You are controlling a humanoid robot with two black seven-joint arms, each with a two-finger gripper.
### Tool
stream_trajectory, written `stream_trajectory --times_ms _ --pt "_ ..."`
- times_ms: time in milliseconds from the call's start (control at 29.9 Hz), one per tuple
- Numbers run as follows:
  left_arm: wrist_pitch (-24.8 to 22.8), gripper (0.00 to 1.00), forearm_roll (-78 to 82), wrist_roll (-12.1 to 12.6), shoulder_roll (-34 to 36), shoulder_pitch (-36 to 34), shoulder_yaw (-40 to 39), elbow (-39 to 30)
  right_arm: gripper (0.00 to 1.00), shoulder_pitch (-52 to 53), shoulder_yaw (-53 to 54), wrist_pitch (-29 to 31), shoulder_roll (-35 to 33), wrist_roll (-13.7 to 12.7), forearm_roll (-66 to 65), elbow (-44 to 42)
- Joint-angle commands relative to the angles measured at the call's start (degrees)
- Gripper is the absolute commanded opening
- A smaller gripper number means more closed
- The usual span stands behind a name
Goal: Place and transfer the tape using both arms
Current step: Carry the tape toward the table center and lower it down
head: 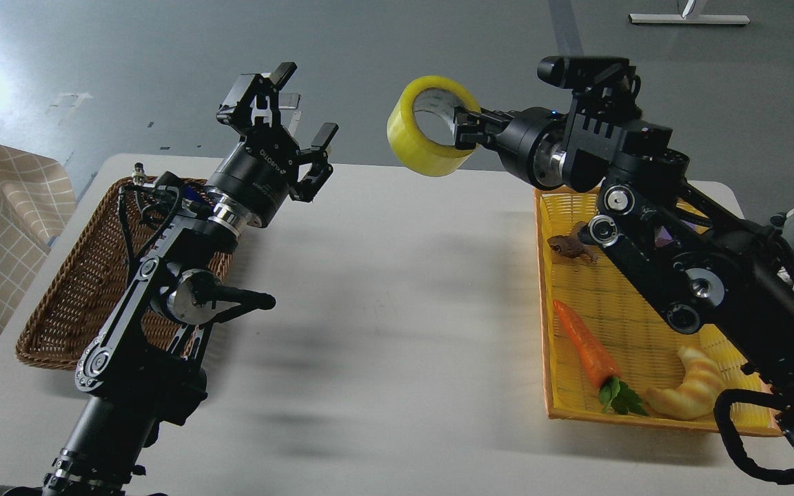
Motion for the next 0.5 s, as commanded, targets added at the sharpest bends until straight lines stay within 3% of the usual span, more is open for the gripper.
stream_trajectory --times_ms 0,468 --pt "-0.31 0.98 0.00 0.00 0.00 -0.03 0.08 -0.17 0.15 0.37 -3.57 0.00 3.87 0.18 -0.02 -3.19" --pt "-0.14 0.98 0.00 -0.09 0.00 0.23 -0.18 -1.13 0.15 -5.25 -11.67 0.00 3.87 0.54 -0.02 -6.89"
